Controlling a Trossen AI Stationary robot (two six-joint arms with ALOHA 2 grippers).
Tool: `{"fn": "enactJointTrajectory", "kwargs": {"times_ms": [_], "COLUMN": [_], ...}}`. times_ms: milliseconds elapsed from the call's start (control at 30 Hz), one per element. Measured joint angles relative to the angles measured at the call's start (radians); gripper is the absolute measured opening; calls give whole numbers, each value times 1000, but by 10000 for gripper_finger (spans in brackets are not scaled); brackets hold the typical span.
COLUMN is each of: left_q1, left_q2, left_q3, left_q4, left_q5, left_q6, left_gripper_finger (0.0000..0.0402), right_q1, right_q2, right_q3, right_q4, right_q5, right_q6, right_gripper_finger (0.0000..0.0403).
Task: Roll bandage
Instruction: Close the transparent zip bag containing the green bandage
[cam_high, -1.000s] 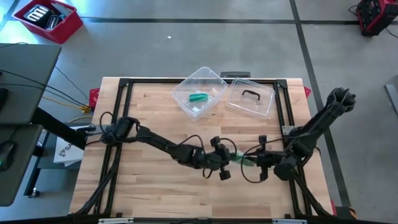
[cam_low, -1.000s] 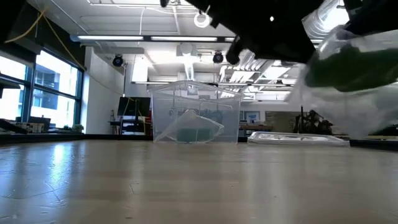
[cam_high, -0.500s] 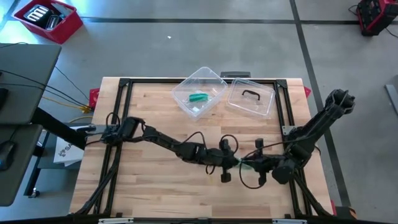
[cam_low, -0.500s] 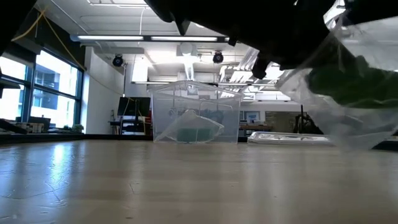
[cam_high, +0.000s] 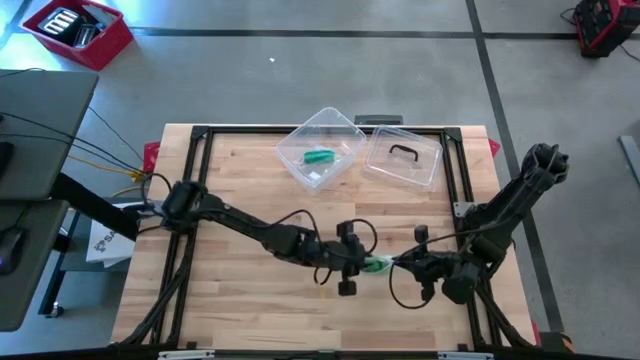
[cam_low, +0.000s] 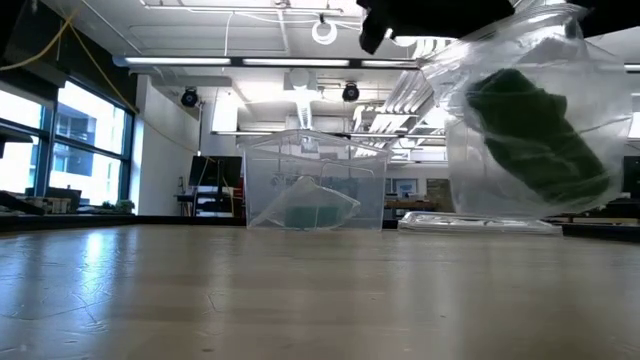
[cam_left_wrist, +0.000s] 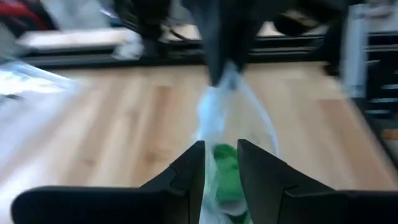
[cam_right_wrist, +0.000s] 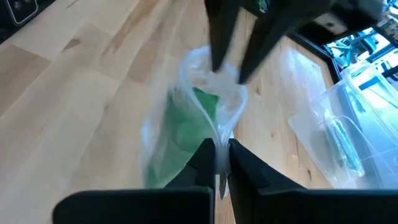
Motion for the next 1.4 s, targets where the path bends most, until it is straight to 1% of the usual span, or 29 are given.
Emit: {"fn": "enactJointTrajectory", "kwargs": {"times_ms": [100, 167, 267, 367, 533, 633, 733, 833, 967, 1067, 1167, 1267, 1333, 1400], "left_q1": [-20, -25, -26, -17, 9, 27, 43, 47, 46, 45, 46, 41, 34, 25], "left_q2": [4, 4, 8, 11, 24, 53, 81, 94, 102, 105, 104, 104, 104, 104], "left_q3": [-1, -1, 0, -2, 0, -1, -1, -1, 0, 0, 0, 0, 0, 0], "left_q4": [44, 90, 124, 159, 247, 265, 258, 221, 164, 112, 83, 79, 80, 79], "left_q5": [-110, -126, -89, -33, -32, -35, -36, -36, -50, -51, -61, -62, -63, -65], "left_q6": [70, 102, 147, 181, 246, 254, 235, 228, 229, 218, 204, 231, 248, 254], "left_gripper_finger": [92, 92, 101, 126, 188, 214, 223, 221, 204, 176, 135, 86, 51, 17], "right_q1": [0, -1, -12, -42, -90, -116, -143, -168, -186, -193, -193, -193, -192, -192], "right_q2": [7, 9, 9, 10, 11, 11, 11, 12, 11, 11, 11, 11, 11, 5], "right_q3": [-1, -1, -1, -1, -1, -1, -1, -1, -2, -2, -2, -2, -2, -2], "right_q4": [-11, -10, -10, -10, -5, 18, 41, 30, 37, 37, 37, 37, 38, 35], "right_q5": [0, 3, -7, -45, -72, -104, -147, -187, -229, -253, -261, -261, -261, -260], "right_q6": [5, 5, 49, 116, 164, 166, 179, 214, 233, 233, 237, 226, 210, 198], "right_gripper_finger": [6, 6, 6, 6, 6, 6, 7, 7, 7, 7, 7, 9, 16, 33]}}
